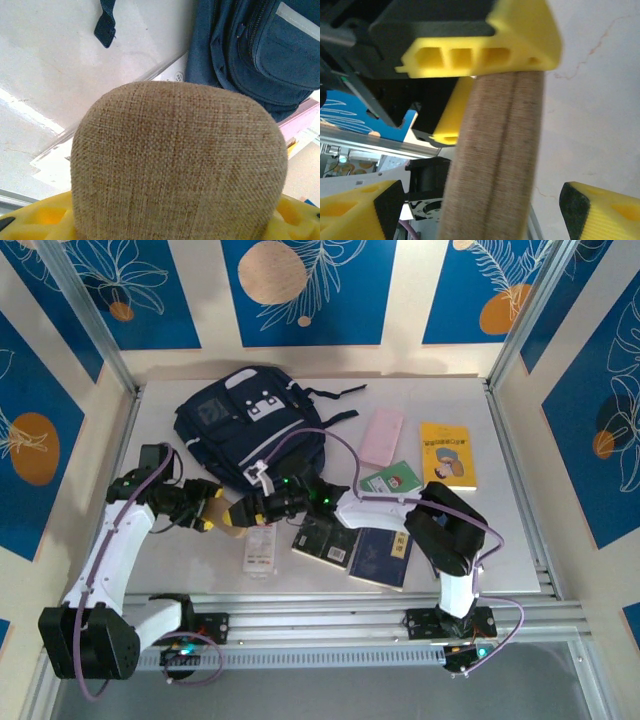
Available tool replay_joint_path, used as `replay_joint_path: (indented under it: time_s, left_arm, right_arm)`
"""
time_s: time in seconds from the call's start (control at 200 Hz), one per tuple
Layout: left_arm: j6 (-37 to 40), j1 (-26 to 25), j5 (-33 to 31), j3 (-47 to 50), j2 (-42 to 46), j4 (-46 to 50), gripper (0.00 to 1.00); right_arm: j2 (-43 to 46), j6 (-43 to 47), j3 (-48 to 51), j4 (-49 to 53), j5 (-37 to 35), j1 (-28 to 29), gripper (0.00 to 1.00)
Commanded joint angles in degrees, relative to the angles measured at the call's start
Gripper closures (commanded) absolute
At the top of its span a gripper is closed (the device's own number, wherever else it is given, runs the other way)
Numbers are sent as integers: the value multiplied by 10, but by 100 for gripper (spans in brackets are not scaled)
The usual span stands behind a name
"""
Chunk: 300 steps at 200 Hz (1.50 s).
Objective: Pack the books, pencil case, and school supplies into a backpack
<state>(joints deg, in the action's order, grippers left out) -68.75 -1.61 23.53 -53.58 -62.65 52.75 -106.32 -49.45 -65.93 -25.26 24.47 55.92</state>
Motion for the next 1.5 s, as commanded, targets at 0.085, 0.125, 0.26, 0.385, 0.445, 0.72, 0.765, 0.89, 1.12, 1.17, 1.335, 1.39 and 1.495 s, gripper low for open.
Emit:
replay_joint_path:
  time_s: [0.085, 0.125, 0.26, 0.385, 0.445, 0.72, 0.765, 0.89, 1.12, 1.17, 1.335, 1.39, 1.495]
  left_arm:
    - [-32, -8, 14, -19, -3, -5, 58]
    - [-33, -8, 14, -22, -4, -5, 58]
    - [-32, -10, 12, -31, -7, -2, 58]
    - [-30, -11, 12, -32, -8, -3, 57]
    - [-25, -11, 10, -33, -10, -3, 50]
    - [21, -16, 2, -56, -23, -12, 20]
    - [31, -17, 1, -63, -29, -10, 17]
    - [47, -23, -3, -69, -39, -17, 14]
    - [234, -47, -56, -142, -97, 8, 12]
    - [289, -65, -89, -170, -114, 19, 12]
    - [437, -126, -163, -282, -203, 48, 12]
    - [479, -140, -175, -307, -236, 44, 16]
    - [556, -160, -208, -341, -294, 27, 17]
  right_arm:
    - [-27, 0, -39, -9, 21, 4, 26]
    - [-33, -8, -45, -7, 24, 2, 29]
    - [-48, -23, -59, -4, 33, -1, 36]
    - [-50, -28, -63, 1, 36, -3, 43]
    - [-47, -34, -61, 3, 36, -7, 45]
    - [-24, -98, -10, -28, 46, -53, 54]
    - [-21, -107, 1, -39, 47, -58, 55]
    - [-18, -120, 23, -59, 49, -69, 58]
    - [4, -131, 67, -66, 34, -106, 62]
    - [24, -124, 85, -55, 22, -124, 62]
    - [125, -71, 144, 31, -33, -187, 62]
    - [168, -45, 158, 75, -65, -210, 62]
    - [249, 2, 170, 163, -124, -250, 62]
